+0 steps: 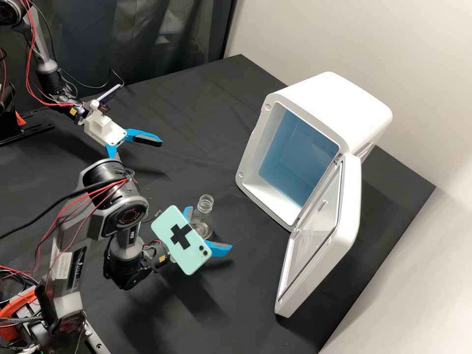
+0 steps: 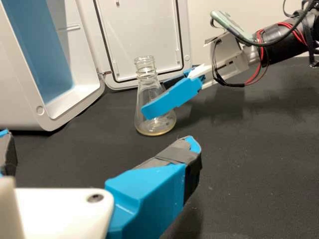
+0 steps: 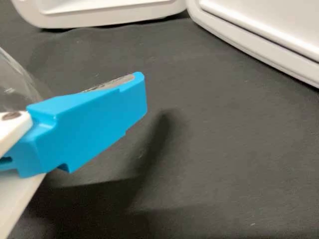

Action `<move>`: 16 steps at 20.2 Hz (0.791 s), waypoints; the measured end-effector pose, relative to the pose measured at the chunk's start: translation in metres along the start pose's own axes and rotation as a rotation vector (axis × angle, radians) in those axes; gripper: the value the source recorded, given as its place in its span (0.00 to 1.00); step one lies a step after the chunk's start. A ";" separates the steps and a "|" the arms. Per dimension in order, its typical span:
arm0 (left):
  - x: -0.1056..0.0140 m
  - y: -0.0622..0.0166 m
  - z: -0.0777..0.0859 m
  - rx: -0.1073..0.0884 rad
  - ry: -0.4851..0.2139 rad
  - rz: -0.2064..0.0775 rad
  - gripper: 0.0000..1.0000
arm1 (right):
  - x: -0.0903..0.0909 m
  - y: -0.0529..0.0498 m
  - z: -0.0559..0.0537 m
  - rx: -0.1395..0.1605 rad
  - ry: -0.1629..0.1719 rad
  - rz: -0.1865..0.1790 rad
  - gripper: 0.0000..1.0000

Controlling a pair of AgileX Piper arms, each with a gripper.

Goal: Place the flask in the incubator

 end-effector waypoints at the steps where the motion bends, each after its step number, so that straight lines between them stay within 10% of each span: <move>1: 0.000 0.0000 0.000 0.000 0.000 0.000 1.00 | 0.001 0.002 0.000 0.001 0.000 0.011 1.00; 4: 0.000 0.0000 0.000 0.000 0.000 0.000 1.00 | -0.001 0.010 -0.005 -0.009 0.016 0.051 1.00; 8: 0.000 0.0000 0.000 0.000 0.000 0.000 1.00 | -0.007 0.016 -0.028 -0.106 0.080 0.125 1.00; 16: 0.000 0.0000 0.000 0.000 0.000 0.000 1.00 | -0.008 -0.001 -0.053 -0.242 0.167 0.087 1.00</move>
